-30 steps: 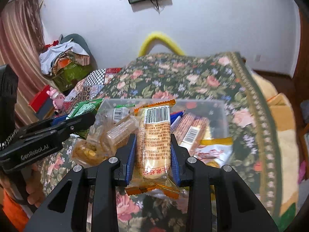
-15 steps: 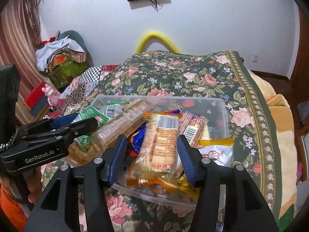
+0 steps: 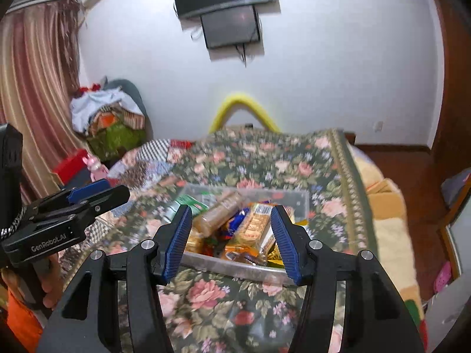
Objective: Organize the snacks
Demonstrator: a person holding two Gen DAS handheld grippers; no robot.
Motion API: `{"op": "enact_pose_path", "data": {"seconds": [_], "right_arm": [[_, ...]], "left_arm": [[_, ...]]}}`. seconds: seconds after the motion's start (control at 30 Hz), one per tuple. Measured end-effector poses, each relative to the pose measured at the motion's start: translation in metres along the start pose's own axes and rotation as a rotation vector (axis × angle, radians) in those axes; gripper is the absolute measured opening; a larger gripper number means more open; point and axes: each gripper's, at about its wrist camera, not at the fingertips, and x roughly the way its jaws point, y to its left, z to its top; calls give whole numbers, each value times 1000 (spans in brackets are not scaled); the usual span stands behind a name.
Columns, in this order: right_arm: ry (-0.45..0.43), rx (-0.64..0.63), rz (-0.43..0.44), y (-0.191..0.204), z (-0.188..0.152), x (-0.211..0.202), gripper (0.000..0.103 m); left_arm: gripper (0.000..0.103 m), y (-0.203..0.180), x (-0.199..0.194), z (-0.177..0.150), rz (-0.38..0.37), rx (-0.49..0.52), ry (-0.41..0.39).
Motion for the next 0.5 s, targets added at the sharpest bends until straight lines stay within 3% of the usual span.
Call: {"op": "enact_pose_path", "data": {"seconds": [0.2, 0.4, 0.5], "right_arm": [[-109, -39, 1, 20, -2, -63, 56], [-181, -46, 4, 31, -10, -97, 77], [-199, -52, -3, 35, -14, -102, 84]], "left_arm": [[71, -22, -67, -2, 7, 34, -123], [92, -32, -106, -11, 42, 60, -198], [97, -33, -115, -15, 46, 56, -211]]}}
